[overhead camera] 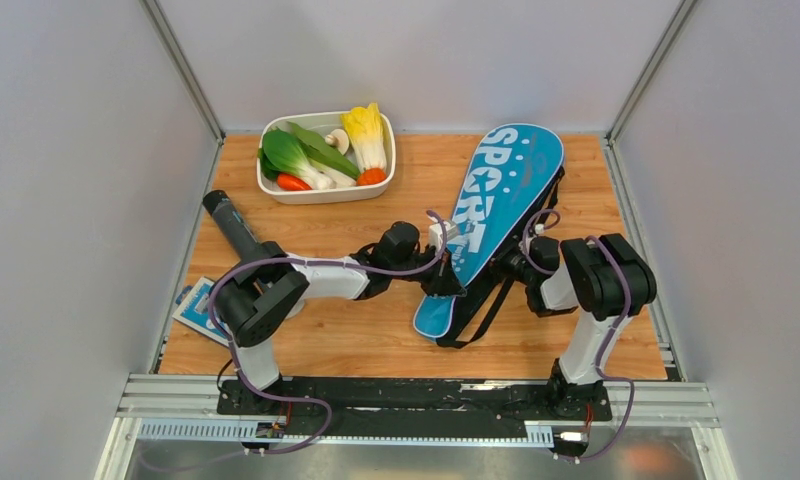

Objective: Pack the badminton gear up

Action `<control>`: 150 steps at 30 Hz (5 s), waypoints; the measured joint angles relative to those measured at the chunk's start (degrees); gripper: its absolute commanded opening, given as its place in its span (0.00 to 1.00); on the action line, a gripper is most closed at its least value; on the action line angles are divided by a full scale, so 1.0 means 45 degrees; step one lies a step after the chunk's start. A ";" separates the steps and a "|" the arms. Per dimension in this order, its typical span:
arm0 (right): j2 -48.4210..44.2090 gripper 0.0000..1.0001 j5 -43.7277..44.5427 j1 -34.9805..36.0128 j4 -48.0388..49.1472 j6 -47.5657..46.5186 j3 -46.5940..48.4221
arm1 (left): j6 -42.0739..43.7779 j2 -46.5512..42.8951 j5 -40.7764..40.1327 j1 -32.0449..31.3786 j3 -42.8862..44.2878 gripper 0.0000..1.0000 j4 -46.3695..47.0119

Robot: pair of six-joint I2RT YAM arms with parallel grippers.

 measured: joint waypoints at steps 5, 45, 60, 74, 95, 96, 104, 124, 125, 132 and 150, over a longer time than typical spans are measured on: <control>-0.1064 0.55 0.0651 0.0000 -0.3322 -0.0840 0.0495 | -0.0107 0.0165 -0.0049 -0.0248 0.0000 0.36 -0.0165; -0.7101 0.88 0.4677 -0.3041 -1.7107 -0.9622 0.4095 | -0.0131 -0.0418 -0.3371 -0.0767 -0.0102 0.40 -0.3007; -0.4818 0.57 0.2958 -0.3220 -1.4455 -0.9855 0.3419 | 0.0971 -0.5814 -0.7242 -0.0714 -0.0437 0.59 -0.5863; -0.4891 0.00 0.3983 -0.2438 -1.5582 -1.0579 0.5056 | 0.1015 -0.7975 -0.6324 0.3007 -0.1554 0.73 -0.7655; -0.5178 0.00 0.7834 0.2297 -2.0473 -0.3886 0.8616 | 0.5591 -0.8121 -1.1424 -0.5576 -0.3648 0.74 -0.2783; -0.5042 0.00 0.7830 0.2390 -2.0609 -0.3565 0.8714 | 0.5799 -0.7776 -1.1890 -0.5999 -0.3682 0.74 -0.2560; -0.4945 0.00 0.7839 0.2885 -2.1031 -0.1885 0.8835 | 0.7116 -0.5202 -1.5178 -0.6897 -0.3677 0.76 -0.1433; -0.5275 0.22 0.6489 0.2803 -1.9545 -0.2773 0.8155 | 0.7237 -0.2312 -1.8389 -0.6766 -0.3682 0.00 -0.0913; -0.5450 0.30 0.6164 0.2769 -1.8991 -0.3439 0.7888 | 0.6985 -0.2637 -1.8185 -0.6577 -0.3682 0.00 -0.1273; -0.6557 0.61 0.5241 0.2618 -1.7699 -0.7359 0.7470 | 0.4857 -0.6844 -1.4464 -0.3609 -0.3687 0.00 -0.4201; -0.9044 0.48 0.5294 -0.4600 -1.4265 -1.1647 0.4658 | 0.1894 -0.8660 -0.8204 0.0442 -0.2317 0.00 -0.8228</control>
